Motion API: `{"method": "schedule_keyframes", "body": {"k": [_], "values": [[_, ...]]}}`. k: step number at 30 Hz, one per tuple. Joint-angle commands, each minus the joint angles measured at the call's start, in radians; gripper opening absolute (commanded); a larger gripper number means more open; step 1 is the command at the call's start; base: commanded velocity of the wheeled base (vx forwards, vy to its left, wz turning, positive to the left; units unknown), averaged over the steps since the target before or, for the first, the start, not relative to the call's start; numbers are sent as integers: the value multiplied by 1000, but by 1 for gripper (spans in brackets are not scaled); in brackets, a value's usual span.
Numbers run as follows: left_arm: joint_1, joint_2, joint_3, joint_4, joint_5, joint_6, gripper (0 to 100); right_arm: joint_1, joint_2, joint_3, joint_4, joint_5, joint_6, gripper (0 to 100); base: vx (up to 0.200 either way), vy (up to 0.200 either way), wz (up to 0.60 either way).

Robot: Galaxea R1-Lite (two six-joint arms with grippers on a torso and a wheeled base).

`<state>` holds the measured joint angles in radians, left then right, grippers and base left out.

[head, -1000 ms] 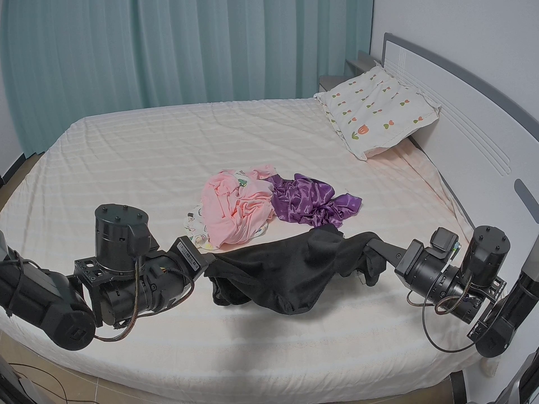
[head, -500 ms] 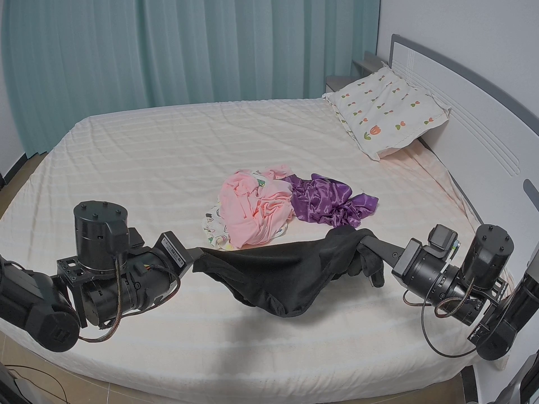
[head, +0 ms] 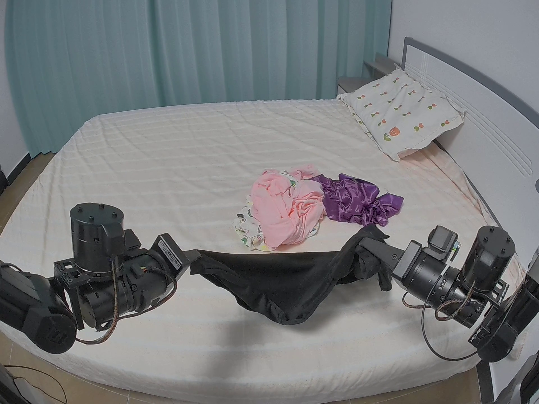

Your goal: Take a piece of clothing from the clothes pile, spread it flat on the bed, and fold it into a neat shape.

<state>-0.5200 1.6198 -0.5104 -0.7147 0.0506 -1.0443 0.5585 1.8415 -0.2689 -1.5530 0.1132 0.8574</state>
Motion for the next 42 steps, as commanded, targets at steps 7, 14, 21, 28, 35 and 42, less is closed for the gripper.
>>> {"method": "schedule_keyframes", "body": {"k": [7,14,21,28,35,42], "values": [[2,2,3,0,0,1,0,6,1,2,-7,2,0,0,0,200,0],[5,5,4,1,0,1,0,6,15,2,-7,2,0,0,0,200,0],[5,6,6,1,0,3,0,14,13,2,-7,0,0,0,0,200,0],[8,8,12,3,0,4,0,14,15,2,-6,2,0,0,0,200,0],[18,6,12,3,0,6,0,15,13,2,-7,2,0,0,0,200,0],[18,8,12,24,0,7,0,14,15,4,-7,2,0,0,0,200,0]]}}
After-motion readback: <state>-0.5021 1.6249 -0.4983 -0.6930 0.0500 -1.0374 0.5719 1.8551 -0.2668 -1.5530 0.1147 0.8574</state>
